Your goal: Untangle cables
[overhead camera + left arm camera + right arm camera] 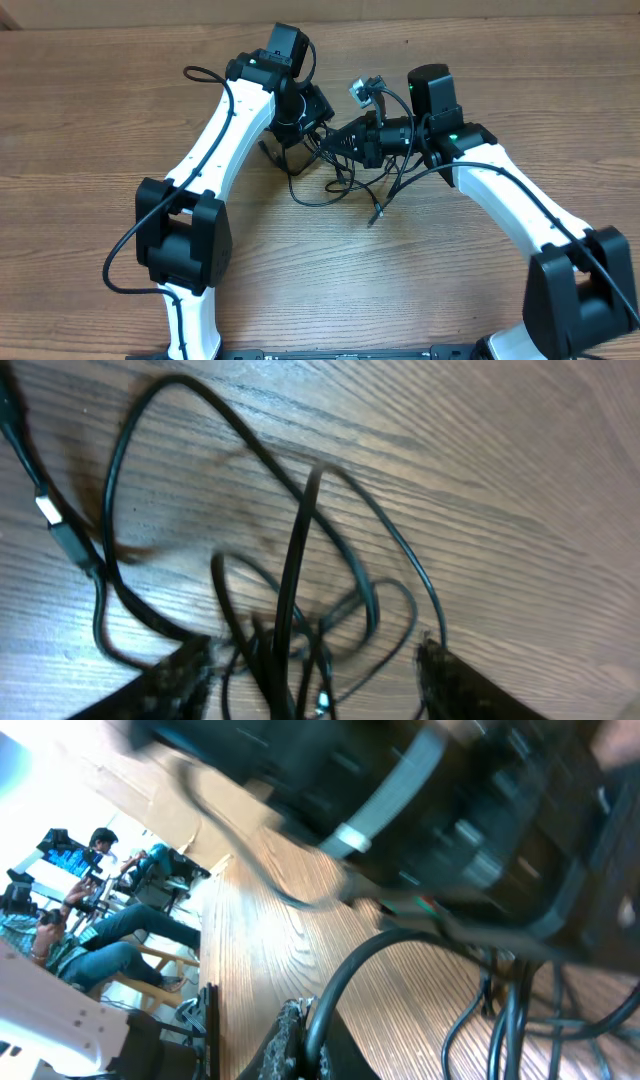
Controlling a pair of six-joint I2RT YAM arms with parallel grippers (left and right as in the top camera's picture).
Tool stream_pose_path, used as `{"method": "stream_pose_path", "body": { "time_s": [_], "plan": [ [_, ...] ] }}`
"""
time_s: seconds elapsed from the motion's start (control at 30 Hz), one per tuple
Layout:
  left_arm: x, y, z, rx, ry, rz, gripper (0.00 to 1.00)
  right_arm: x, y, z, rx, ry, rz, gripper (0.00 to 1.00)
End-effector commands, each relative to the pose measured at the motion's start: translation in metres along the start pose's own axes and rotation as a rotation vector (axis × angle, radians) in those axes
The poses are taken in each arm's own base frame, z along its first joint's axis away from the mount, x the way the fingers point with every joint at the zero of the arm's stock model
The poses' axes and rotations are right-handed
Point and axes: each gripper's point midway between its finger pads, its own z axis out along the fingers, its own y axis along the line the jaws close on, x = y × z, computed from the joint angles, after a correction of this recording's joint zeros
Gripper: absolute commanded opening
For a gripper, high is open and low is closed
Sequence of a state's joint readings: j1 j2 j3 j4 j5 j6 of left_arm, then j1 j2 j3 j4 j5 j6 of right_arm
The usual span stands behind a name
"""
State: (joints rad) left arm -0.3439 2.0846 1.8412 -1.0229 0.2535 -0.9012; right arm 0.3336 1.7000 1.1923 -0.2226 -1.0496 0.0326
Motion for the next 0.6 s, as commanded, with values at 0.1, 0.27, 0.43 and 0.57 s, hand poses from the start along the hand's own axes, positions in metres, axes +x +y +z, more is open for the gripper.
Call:
{"method": "stream_pose_path", "body": {
  "time_s": [0.1, 0.27, 0.43, 0.57],
  "plan": [
    [-0.009, 0.002, 0.011, -0.011, 0.001, 0.018, 0.05, -0.036, 0.049, -0.024, -0.033, -0.074, -0.144, 0.04],
    [-0.019, 0.016, 0.009, -0.085, -0.056, 0.115, 0.05, -0.043, 0.065, -0.032, -0.035, -0.096, -0.188, 0.04],
    [-0.026, 0.052, 0.002, -0.243, -0.089, 0.101, 0.04, -0.059, 0.083, -0.047, -0.025, -0.150, -0.278, 0.04],
    [-0.030, 0.077, -0.005, -0.314, -0.070, 0.059, 0.04, -0.073, 0.094, -0.066, 0.012, -0.205, -0.340, 0.04]
  ]
}}
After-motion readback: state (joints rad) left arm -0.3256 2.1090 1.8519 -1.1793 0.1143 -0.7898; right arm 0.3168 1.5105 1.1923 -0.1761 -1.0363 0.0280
